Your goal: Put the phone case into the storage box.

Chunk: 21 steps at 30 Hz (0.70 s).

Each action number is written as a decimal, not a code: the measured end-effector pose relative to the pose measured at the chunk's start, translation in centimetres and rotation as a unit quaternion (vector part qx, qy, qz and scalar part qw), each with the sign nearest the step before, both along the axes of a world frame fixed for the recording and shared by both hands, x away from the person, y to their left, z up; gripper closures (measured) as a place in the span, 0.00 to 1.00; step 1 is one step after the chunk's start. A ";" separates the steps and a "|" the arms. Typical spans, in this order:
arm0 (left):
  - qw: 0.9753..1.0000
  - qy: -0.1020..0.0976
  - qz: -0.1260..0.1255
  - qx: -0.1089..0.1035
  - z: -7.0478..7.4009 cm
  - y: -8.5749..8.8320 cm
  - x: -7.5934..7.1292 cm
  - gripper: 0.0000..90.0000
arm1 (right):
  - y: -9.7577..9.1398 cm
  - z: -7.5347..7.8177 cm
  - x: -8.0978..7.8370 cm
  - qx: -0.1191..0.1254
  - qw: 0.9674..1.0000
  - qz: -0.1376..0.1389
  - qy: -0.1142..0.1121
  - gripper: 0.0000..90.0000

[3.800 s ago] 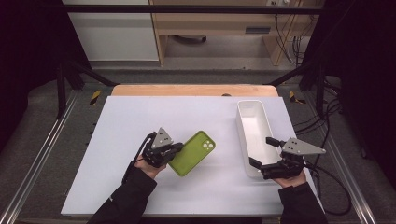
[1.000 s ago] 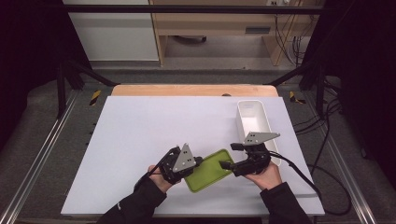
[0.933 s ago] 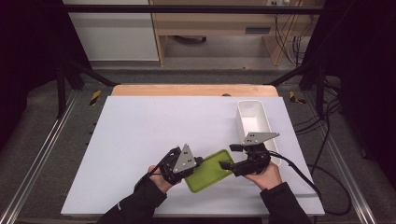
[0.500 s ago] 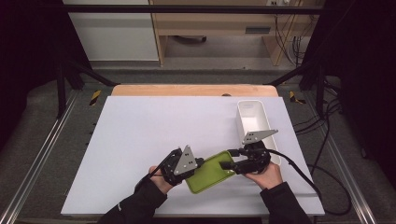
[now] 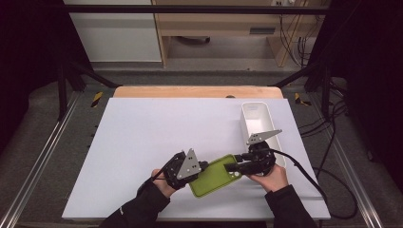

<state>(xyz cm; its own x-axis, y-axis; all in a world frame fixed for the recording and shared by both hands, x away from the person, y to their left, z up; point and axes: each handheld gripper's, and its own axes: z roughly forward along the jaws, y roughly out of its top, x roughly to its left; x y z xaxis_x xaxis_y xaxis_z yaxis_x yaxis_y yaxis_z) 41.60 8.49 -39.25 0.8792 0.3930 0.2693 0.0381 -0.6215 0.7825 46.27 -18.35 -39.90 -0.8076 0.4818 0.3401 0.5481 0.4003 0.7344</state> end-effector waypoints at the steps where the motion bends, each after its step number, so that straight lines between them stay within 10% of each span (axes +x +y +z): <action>1: 1.000 0.000 0.000 0.000 0.0 0.0 0.0 0.97 | 0.0 0.0 0.0 0.000 1.000 0.000 0.000 0.62; 21: 1.000 -0.008 -0.012 0.012 -0.2 -0.2 -0.2 0.97 | -0.9 0.3 0.1 0.019 1.000 0.003 0.020 0.78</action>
